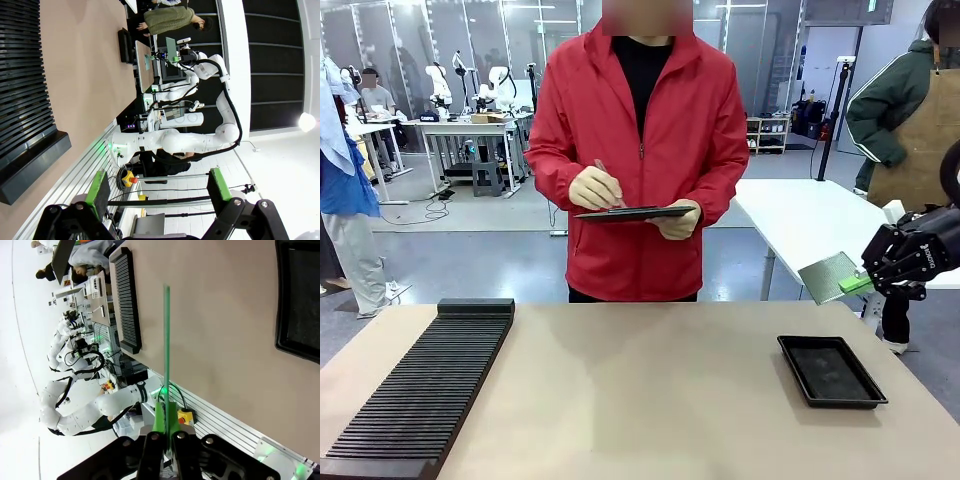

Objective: Inspect the PCB.
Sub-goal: Place the Blank PCB in the ESD tray.

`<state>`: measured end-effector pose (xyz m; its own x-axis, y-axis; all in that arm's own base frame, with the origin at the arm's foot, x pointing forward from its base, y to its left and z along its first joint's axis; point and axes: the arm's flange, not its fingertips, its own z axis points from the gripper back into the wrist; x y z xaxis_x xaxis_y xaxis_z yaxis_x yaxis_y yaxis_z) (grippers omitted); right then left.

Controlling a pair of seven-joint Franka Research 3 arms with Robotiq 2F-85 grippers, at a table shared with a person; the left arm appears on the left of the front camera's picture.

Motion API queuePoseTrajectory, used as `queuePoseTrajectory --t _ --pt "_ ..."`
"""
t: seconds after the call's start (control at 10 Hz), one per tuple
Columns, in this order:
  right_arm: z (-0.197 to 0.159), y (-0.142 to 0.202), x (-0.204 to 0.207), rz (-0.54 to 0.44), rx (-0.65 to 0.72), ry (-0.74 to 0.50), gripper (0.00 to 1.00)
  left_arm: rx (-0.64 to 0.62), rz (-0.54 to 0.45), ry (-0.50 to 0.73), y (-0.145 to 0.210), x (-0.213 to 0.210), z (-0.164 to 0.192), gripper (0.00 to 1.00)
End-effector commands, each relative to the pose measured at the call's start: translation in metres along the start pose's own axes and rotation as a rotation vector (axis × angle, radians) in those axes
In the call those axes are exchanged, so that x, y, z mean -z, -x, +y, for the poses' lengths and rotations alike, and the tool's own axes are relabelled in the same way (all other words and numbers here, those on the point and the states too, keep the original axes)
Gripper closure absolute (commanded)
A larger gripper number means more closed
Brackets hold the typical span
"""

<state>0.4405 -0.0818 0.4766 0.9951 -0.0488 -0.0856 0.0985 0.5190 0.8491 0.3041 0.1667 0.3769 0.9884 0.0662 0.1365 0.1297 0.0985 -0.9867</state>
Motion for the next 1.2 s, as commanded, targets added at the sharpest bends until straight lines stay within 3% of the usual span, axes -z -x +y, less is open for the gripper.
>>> queuePoseTrajectory --t 0.0,0.1,0.2,0.6,1.1 --pt "-0.002 0.000 0.000 0.004 0.015 0.010 0.97 0.002 0.000 -0.002 0.000 0.000 -0.001 0.00" --pt "0.000 0.000 0.000 0.000 0.000 0.000 0.97 0.002 0.000 -0.002 0.000 0.000 -0.001 0.00" --pt "-0.007 -0.010 0.002 -0.048 -0.030 0.080 0.97 0.002 0.000 -0.002 0.000 0.000 -0.001 0.00" --pt "-0.045 -0.046 0.007 -0.061 -0.064 0.195 0.97 0.002 0.000 -0.002 0.000 0.000 -0.001 0.00" --pt "-0.082 -0.086 0.041 0.017 -0.047 0.305 0.97 0.002 0.000 -0.002 0.000 0.000 -0.001 0.00"
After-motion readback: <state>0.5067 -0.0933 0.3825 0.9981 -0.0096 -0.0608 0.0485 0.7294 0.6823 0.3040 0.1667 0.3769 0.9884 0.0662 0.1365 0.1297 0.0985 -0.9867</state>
